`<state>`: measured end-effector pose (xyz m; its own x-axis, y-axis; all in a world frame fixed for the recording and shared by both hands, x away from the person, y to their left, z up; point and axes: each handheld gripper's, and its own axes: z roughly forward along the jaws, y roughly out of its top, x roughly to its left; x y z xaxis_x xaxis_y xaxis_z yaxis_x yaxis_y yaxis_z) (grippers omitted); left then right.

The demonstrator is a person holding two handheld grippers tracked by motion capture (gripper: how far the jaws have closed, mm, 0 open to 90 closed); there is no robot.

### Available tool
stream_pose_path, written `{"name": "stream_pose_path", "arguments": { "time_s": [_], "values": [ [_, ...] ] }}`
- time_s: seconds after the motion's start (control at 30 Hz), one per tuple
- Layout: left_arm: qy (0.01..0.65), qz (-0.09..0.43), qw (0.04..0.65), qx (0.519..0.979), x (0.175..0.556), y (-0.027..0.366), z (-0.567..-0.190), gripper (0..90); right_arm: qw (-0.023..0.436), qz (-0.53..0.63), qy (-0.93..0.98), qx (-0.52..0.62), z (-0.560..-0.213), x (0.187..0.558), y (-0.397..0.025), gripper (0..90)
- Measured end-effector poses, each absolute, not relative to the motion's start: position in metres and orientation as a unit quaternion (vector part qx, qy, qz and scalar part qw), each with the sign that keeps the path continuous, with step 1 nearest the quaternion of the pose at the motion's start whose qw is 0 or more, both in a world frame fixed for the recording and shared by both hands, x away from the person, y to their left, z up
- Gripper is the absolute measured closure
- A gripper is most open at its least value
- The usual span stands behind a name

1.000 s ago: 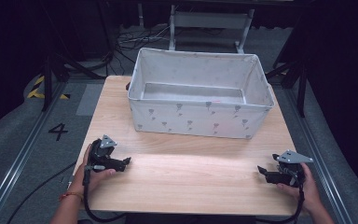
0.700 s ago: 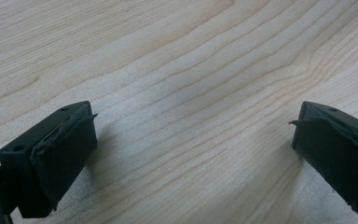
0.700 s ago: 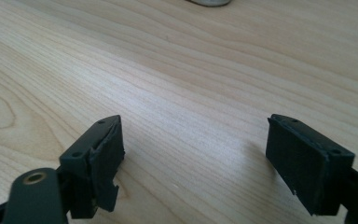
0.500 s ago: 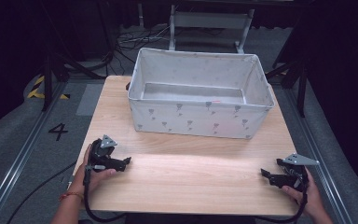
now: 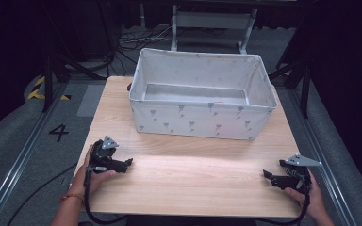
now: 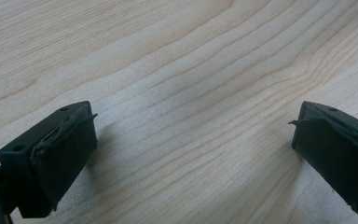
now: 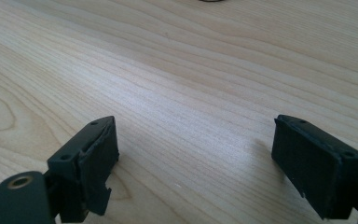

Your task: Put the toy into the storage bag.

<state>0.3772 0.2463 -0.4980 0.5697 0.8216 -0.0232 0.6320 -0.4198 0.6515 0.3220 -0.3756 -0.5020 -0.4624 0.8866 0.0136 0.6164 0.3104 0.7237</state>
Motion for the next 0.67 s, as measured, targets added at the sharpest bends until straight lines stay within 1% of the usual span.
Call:
{"name": "stream_pose_path", "arguments": {
  "time_s": [0.4,0.67],
  "values": [
    [0.434,0.154,0.312,0.831,0.3786,0.2460,-0.4979,0.2,0.200,0.340,0.785,0.478,-0.5021,0.3219,-0.3752,14.9],
    [0.442,0.152,0.312,0.827,0.3783,0.2441,-0.4979,0.2,0.199,0.340,0.785,0.479,-0.5019,0.3217,-0.3751,14.9]
  ]
}}
